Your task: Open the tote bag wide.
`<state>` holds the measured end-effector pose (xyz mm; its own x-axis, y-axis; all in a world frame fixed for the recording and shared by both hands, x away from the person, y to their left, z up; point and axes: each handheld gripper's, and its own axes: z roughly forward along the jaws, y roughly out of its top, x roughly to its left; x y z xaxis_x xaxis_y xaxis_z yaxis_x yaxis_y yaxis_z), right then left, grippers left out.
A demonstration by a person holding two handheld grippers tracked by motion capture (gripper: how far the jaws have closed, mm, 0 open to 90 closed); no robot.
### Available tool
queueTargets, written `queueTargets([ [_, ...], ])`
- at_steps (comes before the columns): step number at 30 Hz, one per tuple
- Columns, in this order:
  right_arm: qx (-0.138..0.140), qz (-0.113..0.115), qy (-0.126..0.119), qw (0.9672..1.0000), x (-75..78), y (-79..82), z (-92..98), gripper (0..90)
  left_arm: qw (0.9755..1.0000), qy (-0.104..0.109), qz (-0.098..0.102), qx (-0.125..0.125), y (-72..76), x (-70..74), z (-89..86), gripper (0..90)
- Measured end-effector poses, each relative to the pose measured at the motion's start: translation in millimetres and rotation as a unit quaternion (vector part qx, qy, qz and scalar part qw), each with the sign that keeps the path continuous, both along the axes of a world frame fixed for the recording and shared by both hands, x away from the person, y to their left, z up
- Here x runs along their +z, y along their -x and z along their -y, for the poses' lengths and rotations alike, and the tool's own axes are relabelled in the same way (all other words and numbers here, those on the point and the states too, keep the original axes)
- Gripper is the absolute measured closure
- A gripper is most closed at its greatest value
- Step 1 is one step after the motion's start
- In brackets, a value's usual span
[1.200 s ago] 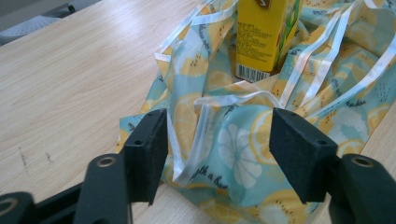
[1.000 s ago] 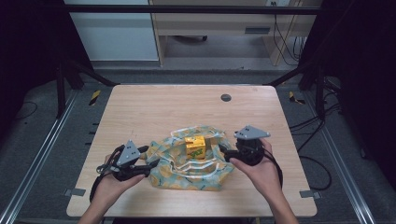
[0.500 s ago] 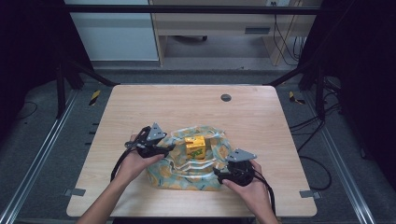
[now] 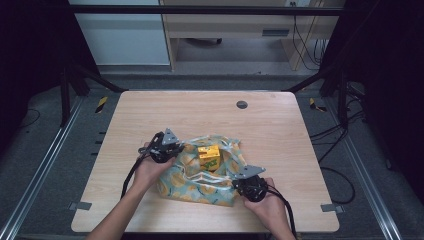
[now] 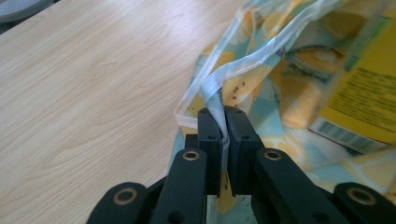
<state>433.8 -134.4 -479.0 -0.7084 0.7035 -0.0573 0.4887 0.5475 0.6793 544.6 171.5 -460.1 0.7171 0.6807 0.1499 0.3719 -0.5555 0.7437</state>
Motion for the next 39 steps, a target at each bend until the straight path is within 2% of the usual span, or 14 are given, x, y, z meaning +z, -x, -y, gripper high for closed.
queueTargets([
  [2, -0.004, -0.003, 0.004, 1.0000, -0.8, -0.3, 1.8, 90.0, 0.9999, 0.003, 0.002, 0.015, -3.8, -1.9, -3.2, 85.7],
  [5, -0.005, -0.005, 0.008, 0.9999, -2.5, -0.2, 5.8, 90.0, 0.9990, 0.029, -0.007, 0.033, -10.1, -5.2, -9.7, 85.9],
  [7, -0.007, -0.006, 0.011, 0.9999, -3.8, -0.4, 8.8, 90.0, 0.9993, 0.016, -0.001, 0.034, -11.9, -7.2, -10.4, 86.9],
  [12, -0.012, -0.003, 0.012, 0.9998, -4.5, -1.1, 15.8, 90.0, 0.9992, 0.019, 0.002, 0.036, -13.8, -9.2, -12.0, 89.5],
  [13, -0.014, -0.003, 0.013, 0.9998, -4.4, -0.7, 16.7, 90.0, 0.9993, 0.014, 0.001, 0.035, -14.0, -9.5, -12.4, 89.6],
  [18, -0.018, -0.002, 0.012, 0.9998, -5.2, 0.5, 23.0, 90.0, 0.9990, 0.021, -0.005, 0.039, -14.7, -11.8, -15.0, 90.0],
  [25, -0.015, -0.005, 0.016, 0.9997, -6.3, 0.9, 22.9, 90.0, 0.9987, 0.017, -0.009, 0.047, -15.4, -13.9, -19.1, 90.0],
  [27, -0.013, -0.004, 0.014, 0.9998, -6.8, 1.5, 22.9, 90.0, 0.9987, 0.018, -0.011, 0.046, -15.3, -15.3, -19.7, 90.0],
  [30, -0.012, -0.004, 0.015, 0.9998, -6.7, 1.5, 23.3, 90.0, 0.9991, 0.008, -0.011, 0.040, -13.0, -17.9, -18.5, 90.0],
  [31, -0.011, -0.004, 0.013, 0.9999, -6.8, 1.4, 23.2, 89.8, 0.9992, 0.008, -0.016, 0.036, -12.4, -19.5, -18.3, 89.8],
  [33, -0.008, 0.001, 0.004, 1.0000, -7.1, 1.1, 24.0, 85.3, 0.9992, 0.011, -0.016, 0.035, -11.0, -19.7, -19.0, 85.6],
  [35, -0.011, 0.010, -0.009, 0.9998, -6.4, 1.8, 24.0, 76.5, 0.9988, 0.022, -0.004, 0.044, -8.0, -15.8, -20.5, 75.8],
  [36, -0.012, 0.024, -0.015, 0.9995, -4.3, 2.1, 24.2, 65.7, 0.9986, 0.025, 0.001, 0.046, -7.0, -13.4, -20.9, 64.6],
  [39, -0.022, 0.056, -0.031, 0.9977, 5.2, 3.3, 24.9, 48.0, 0.9977, 0.034, 0.034, 0.047, -0.1, -1.1, -21.3, 48.1],
])
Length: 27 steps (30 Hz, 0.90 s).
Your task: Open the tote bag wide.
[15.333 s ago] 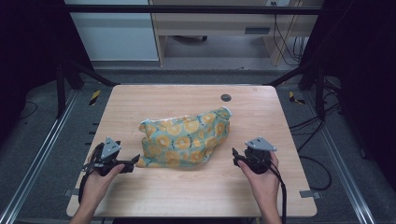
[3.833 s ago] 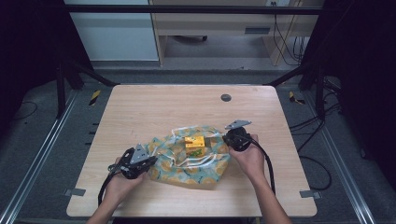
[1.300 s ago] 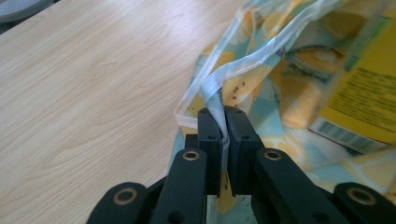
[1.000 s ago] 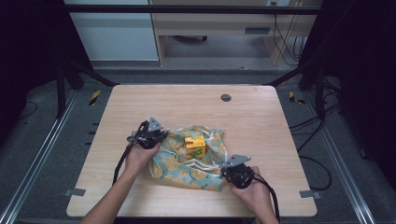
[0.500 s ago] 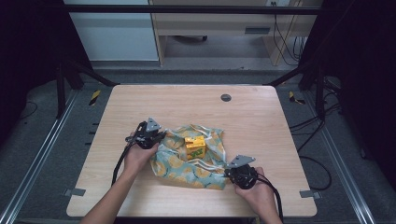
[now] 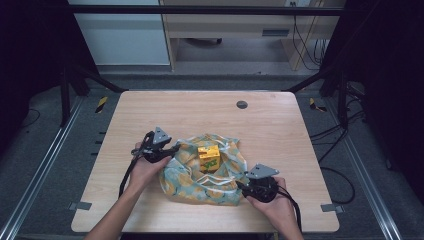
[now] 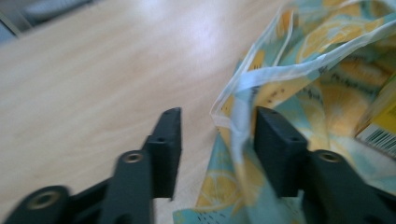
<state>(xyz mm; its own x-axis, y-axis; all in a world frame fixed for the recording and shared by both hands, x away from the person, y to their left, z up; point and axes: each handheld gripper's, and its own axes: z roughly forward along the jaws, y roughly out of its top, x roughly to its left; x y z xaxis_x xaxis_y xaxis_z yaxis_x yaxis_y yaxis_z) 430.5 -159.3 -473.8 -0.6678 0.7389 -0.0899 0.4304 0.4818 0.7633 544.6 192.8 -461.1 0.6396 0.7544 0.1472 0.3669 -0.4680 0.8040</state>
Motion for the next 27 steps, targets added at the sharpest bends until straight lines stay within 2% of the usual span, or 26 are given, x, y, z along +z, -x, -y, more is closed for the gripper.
queueTargets([
  [3, -0.013, 0.032, -0.020, 0.9992, 12.2, 2.2, 2.3, 31.8, 0.9997, 0.018, 0.013, -0.001, 5.8, 12.9, -0.4, 35.9],
  [5, -0.021, 0.051, -0.037, 0.9978, 20.2, 4.8, 6.3, 24.5, 0.9992, 0.035, 0.021, -0.005, 10.2, 21.2, -1.0, 30.7],
  [9, -0.042, 0.081, -0.064, 0.9938, 32.1, 7.5, 20.7, 16.0, 0.9981, 0.050, 0.035, -0.006, 18.6, 36.7, -2.9, 23.9],
  [12, -0.075, 0.094, -0.081, 0.9894, 36.1, 6.3, 35.6, 12.0, 0.9976, 0.059, 0.038, 0.001, 23.0, 43.6, -10.3, 19.9],
  [18, -0.147, 0.088, -0.086, 0.9815, 28.5, -2.4, 65.9, 7.3, 0.9980, 0.053, 0.025, 0.025, 31.0, 39.7, -36.6, 14.4],
  [24, -0.170, 0.074, -0.081, 0.9793, 14.3, -8.2, 87.1, 6.0, 0.9972, 0.056, 0.008, 0.049, 44.6, 27.9, -71.2, 9.4],
  [27, -0.188, 0.058, -0.073, 0.9777, 5.5, -12.3, 94.0, 7.5, 0.9973, 0.050, -0.005, 0.053, 52.0, 20.7, -85.8, 6.7],
])
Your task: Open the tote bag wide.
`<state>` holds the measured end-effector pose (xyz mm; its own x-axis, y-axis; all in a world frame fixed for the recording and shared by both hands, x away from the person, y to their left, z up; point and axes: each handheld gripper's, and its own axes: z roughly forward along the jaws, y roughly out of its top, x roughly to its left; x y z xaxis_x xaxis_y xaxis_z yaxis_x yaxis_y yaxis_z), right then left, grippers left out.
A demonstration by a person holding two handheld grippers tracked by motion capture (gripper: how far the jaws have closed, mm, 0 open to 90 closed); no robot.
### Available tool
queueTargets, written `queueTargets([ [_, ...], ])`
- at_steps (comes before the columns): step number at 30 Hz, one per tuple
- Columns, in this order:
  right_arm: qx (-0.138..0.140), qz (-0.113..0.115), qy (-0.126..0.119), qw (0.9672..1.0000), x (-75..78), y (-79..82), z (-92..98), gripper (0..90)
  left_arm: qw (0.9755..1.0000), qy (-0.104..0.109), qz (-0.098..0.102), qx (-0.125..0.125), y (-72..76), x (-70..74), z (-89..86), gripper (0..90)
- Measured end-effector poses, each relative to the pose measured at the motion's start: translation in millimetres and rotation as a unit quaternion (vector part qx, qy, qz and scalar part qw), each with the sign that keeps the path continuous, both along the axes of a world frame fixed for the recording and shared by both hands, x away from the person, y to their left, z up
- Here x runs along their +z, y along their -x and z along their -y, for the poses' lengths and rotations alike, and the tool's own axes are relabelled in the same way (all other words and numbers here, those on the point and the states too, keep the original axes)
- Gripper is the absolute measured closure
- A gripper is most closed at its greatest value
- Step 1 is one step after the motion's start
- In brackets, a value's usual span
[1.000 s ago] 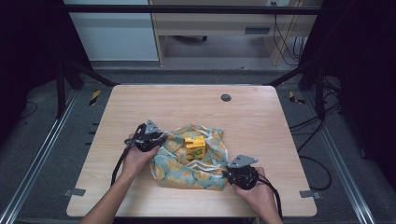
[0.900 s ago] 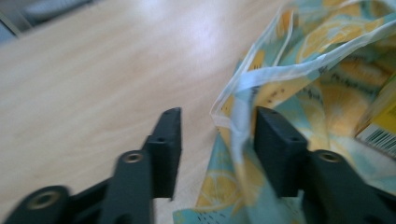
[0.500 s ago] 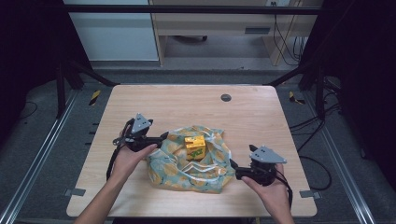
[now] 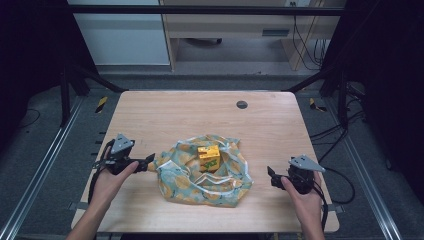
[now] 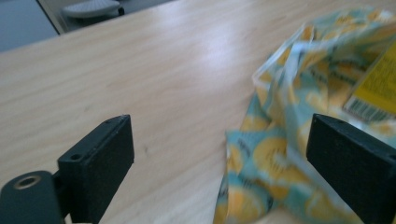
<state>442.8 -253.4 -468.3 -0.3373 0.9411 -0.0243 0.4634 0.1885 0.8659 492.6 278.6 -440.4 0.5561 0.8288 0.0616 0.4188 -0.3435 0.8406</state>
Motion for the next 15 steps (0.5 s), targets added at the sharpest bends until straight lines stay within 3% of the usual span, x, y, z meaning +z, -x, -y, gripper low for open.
queueTargets([
  [2, -0.007, -0.011, 0.000, 0.9999, -4.1, -1.8, 3.2, 8.6, 0.9999, -0.007, -0.008, 0.006, 5.3, -4.6, -9.5, 6.1],
  [8, -0.019, -0.033, 0.014, 0.9992, -13.7, -5.3, 7.1, 9.8, 0.9992, 0.000, -0.029, 0.029, 16.1, -22.7, -31.4, 5.2],
  [10, -0.016, -0.038, 0.024, 0.9989, -17.0, -6.0, 7.3, 9.9, 0.9984, -0.006, -0.042, 0.037, 15.3, -27.2, -35.4, 5.6],
  [12, -0.017, -0.045, 0.026, 0.9985, -18.8, -6.0, 6.7, 9.9, 0.9980, -0.010, -0.041, 0.047, 13.8, -29.1, -36.5, 5.7],
  [15, -0.020, -0.049, 0.022, 0.9984, -20.1, -4.4, 6.9, 9.9, 0.9968, -0.035, -0.037, 0.061, 11.4, -30.7, -39.4, 5.9],
])
